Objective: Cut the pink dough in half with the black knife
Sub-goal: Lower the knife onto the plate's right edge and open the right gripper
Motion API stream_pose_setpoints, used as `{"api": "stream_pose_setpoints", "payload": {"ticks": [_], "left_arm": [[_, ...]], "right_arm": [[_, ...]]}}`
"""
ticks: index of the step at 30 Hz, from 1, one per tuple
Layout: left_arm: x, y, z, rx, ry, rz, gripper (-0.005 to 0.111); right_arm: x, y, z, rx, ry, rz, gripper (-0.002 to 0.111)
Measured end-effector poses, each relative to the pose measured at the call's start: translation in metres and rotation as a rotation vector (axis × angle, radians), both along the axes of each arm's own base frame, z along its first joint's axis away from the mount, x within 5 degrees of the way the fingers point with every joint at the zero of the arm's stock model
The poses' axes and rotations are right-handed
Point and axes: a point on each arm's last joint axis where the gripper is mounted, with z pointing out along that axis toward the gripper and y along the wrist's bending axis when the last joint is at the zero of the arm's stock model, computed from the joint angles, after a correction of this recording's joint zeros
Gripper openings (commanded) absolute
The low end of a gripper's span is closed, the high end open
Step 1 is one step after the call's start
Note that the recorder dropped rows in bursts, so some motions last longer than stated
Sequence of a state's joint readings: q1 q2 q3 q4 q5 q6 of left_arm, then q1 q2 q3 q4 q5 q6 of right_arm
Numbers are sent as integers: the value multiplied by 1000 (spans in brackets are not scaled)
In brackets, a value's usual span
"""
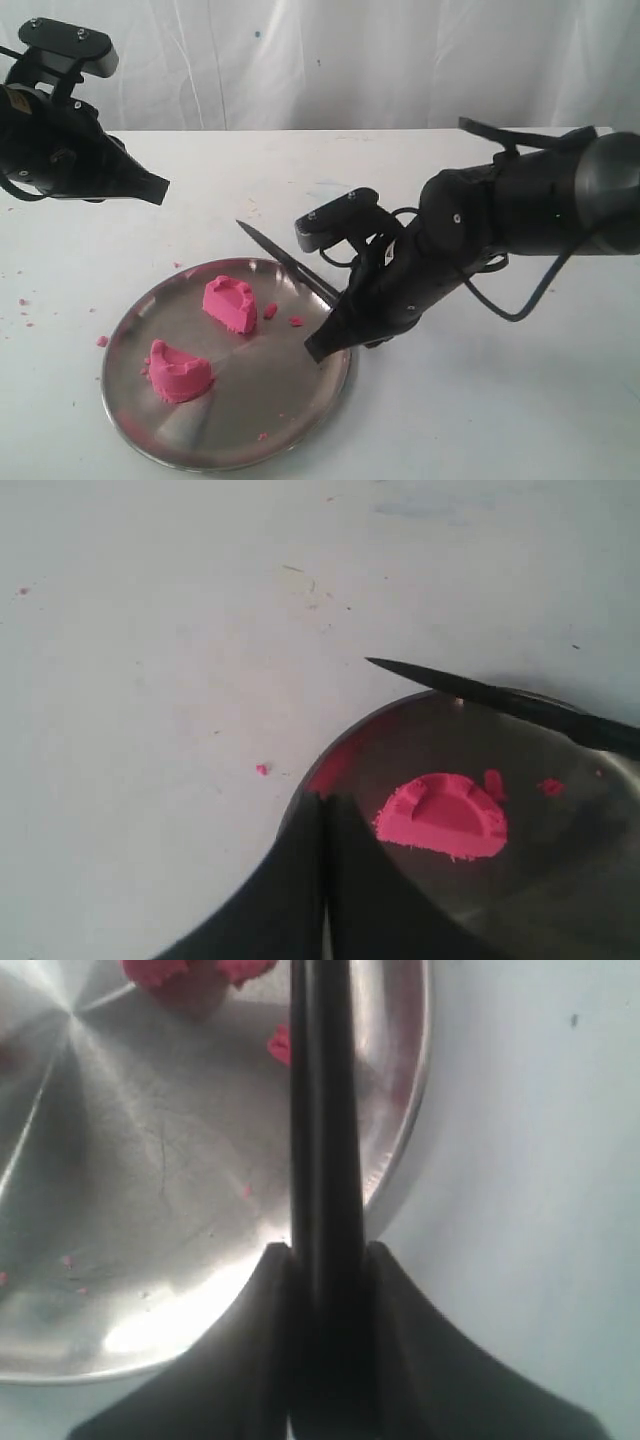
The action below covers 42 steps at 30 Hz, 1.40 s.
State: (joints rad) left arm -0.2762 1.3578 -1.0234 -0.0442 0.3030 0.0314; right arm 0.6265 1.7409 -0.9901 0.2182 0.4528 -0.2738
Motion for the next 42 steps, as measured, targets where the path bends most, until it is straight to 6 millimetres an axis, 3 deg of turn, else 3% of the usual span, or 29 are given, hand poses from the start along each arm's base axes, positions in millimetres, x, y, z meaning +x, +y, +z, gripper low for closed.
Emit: {"api": "stream_pose_setpoints", "payload": {"ticks": [2, 7, 23, 30, 35, 42], "left_arm": [[0, 0, 0, 0, 0, 0, 0], [0, 0, 0, 0, 0, 0, 0], [0, 0, 0, 0, 0, 0, 0], [0, 0, 0, 0, 0, 0, 0], [0, 0, 0, 0, 0, 0, 0], [0, 0, 0, 0, 0, 0, 0]], "right_arm": [[2, 1, -15, -24, 35, -3, 0], [2, 4, -26, -5, 89, -46, 0], [-1, 5, -29, 0, 131, -50, 1], [-6, 11, -29, -17, 121, 24, 22], [-8, 13, -29, -20, 120, 40, 28], [-8, 13, -29, -18, 114, 38, 51]]}}
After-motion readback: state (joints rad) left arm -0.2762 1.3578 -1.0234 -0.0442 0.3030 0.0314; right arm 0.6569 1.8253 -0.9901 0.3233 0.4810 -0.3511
